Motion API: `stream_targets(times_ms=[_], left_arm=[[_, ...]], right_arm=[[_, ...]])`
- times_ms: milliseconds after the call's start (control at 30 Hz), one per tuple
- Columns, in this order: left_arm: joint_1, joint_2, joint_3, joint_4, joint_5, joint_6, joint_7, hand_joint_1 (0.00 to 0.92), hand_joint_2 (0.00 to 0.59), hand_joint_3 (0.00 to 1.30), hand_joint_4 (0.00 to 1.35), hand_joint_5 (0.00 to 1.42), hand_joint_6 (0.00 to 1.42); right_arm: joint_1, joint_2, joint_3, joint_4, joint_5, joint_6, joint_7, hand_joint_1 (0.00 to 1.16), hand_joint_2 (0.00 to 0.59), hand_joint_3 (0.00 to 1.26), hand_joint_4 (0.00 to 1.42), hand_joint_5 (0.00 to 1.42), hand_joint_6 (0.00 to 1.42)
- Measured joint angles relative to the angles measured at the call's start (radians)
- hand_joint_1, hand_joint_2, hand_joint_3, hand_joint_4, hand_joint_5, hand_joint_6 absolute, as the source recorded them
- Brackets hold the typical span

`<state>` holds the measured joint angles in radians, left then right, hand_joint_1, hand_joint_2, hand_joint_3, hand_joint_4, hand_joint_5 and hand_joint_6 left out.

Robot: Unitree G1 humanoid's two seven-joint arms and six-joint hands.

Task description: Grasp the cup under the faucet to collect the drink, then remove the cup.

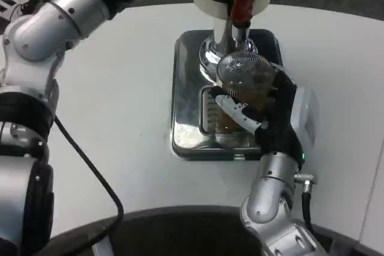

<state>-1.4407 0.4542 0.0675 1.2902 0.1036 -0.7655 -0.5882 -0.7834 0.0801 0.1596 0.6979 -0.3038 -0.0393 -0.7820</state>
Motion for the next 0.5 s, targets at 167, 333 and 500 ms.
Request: stream_targets(times_ms=[167,333,500], left_arm=[[0.018,0.01,0.042,-0.011,-0.05,0.0,-0.012,0.0,0.01,0.32,0.33,0.45,0.31],[0.027,0.027,0.07,-0.016,-0.074,0.0,-0.021,0.0,0.01,0.32,0.34,0.46,0.33],[0.046,0.049,0.085,-0.028,-0.102,0.0,-0.039,0.0,0.01,0.32,0.34,0.46,0.33]], right_arm=[[0.058,0.0,0.02,-0.095,-0.014,0.04,0.0,0.86,0.169,0.79,0.95,0.91,0.58],[0.131,0.001,0.035,-0.229,-0.028,0.077,0.01,0.87,0.172,0.82,0.98,0.94,0.62],[0.204,0.015,0.057,-0.338,-0.051,0.127,0.035,0.87,0.172,0.84,1.0,0.96,0.63]])
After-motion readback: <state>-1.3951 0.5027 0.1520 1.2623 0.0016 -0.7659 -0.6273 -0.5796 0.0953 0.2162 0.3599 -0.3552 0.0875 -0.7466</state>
